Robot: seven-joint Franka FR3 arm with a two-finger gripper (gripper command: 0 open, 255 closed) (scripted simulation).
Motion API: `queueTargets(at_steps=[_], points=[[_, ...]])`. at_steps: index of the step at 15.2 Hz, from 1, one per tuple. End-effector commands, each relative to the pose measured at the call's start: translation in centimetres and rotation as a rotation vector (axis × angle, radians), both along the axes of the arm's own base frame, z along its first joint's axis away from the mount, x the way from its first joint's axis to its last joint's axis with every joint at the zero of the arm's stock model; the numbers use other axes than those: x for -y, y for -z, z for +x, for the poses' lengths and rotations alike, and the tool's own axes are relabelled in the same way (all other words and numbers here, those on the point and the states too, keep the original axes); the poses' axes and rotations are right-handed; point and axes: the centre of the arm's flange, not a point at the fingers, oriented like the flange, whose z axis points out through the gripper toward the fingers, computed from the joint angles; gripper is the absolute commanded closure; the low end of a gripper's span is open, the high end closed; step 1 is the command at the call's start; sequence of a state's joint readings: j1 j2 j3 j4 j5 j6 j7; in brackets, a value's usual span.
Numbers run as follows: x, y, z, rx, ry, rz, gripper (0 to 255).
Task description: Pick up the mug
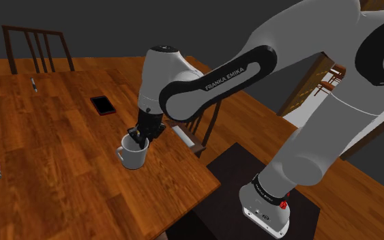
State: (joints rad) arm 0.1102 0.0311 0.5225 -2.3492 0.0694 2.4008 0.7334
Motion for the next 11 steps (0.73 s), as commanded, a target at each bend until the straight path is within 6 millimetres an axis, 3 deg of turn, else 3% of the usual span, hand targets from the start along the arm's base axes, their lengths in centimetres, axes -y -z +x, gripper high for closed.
queueTargets(at_steps=[1, 9, 11], points=[[0.0, -1.2, 0.1, 0.0, 0.0, 0.0, 255], [0.0, -5.4, 0.1, 0.0, 0.0, 0.0, 255], [0.0, -5.5, 0.1, 0.0, 0.0, 0.0, 255]])
